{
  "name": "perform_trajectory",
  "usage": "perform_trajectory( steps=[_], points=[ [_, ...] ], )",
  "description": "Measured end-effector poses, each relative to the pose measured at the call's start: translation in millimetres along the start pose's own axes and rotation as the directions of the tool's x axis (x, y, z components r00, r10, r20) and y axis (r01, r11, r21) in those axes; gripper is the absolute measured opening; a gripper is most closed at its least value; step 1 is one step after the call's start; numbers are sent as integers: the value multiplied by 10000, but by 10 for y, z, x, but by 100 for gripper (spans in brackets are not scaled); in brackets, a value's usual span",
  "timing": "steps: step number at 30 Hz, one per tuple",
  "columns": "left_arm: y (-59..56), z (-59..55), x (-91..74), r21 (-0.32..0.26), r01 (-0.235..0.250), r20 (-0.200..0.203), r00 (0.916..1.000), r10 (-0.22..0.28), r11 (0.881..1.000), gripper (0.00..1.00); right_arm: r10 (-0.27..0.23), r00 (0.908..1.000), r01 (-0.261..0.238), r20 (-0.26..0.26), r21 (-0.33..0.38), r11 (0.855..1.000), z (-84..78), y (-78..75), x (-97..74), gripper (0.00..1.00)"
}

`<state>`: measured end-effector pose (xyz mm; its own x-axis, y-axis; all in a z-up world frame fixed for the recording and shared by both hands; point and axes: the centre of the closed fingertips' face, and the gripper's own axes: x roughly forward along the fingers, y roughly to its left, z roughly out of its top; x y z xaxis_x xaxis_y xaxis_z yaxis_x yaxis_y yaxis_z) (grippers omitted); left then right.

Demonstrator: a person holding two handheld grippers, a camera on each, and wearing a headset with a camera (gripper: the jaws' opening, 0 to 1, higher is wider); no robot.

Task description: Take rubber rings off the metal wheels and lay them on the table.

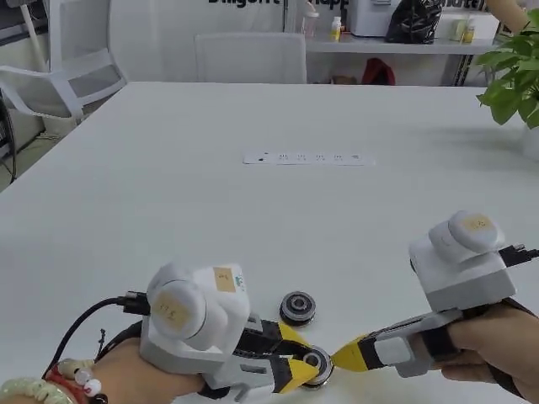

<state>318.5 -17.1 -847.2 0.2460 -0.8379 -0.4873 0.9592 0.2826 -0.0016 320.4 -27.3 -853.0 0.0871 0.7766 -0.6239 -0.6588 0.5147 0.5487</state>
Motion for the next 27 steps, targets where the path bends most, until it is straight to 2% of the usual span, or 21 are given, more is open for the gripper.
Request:
perform_trajectory(
  steps=[7, 27],
  points=[
    [3, -7, -10, -40, 31, 89, 10000, -30, 10000, 14, -7, 10000, 7, -29, 99, 10000, 9, 18, 8, 0],
    [15, -11, -20, 210, -54, 39, 10000, 53, 9998, 13, -49, 10000, 47, -34, -320, 9995, 68, 84, 25, 0]
  ],
)
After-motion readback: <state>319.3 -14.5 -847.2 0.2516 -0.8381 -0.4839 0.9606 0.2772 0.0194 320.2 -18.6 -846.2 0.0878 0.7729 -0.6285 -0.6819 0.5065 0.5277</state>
